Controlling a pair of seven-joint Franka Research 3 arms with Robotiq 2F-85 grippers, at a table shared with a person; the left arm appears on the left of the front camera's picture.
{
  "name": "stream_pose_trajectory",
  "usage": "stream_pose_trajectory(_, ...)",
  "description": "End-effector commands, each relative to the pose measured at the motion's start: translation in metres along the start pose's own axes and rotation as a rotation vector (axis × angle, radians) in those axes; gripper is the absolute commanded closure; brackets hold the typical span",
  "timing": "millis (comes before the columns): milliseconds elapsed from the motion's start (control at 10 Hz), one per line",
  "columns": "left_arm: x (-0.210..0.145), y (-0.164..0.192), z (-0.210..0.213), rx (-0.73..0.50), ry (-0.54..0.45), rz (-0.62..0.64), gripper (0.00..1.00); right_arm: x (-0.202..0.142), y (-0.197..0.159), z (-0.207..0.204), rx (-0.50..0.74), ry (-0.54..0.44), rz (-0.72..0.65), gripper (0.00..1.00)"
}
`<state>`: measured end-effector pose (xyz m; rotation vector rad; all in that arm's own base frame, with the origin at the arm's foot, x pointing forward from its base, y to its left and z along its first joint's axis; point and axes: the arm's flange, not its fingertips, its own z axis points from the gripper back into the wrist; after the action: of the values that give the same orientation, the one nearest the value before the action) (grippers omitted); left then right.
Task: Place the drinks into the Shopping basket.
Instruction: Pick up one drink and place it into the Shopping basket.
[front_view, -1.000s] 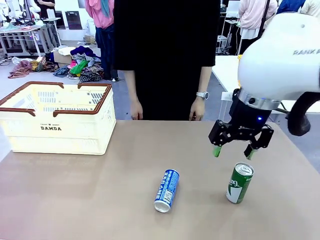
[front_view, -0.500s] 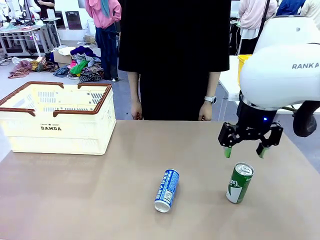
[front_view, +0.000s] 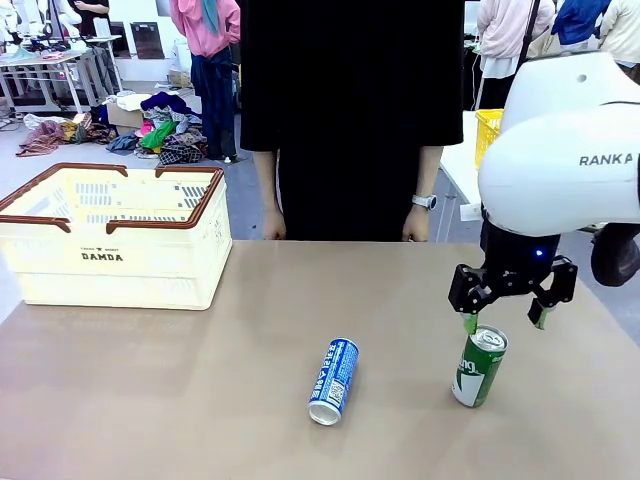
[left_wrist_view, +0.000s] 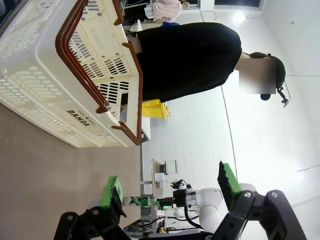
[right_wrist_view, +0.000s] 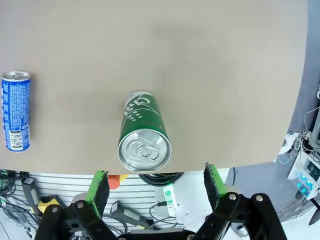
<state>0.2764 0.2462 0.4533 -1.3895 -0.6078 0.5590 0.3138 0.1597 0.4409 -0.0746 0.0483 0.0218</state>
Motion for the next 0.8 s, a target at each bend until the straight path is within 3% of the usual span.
stream_pose_trajectory(0,-0.001,-0.003,0.003,-0.002,0.012,0.006,0.00,0.007,0.001,-0.011,0.030,-0.003,0.028,0.00)
stream_pose_trajectory(500,-0.001,-0.003,0.003,-0.002,0.012,0.006,0.00,0.016,0.006,-0.051,0.074,0.086,0.051,0.00)
stream_pose_trajectory(700,-0.001,-0.003,0.003,-0.002,0.012,0.006,0.00,0.020,0.007,-0.061,0.069,0.058,0.048,0.00)
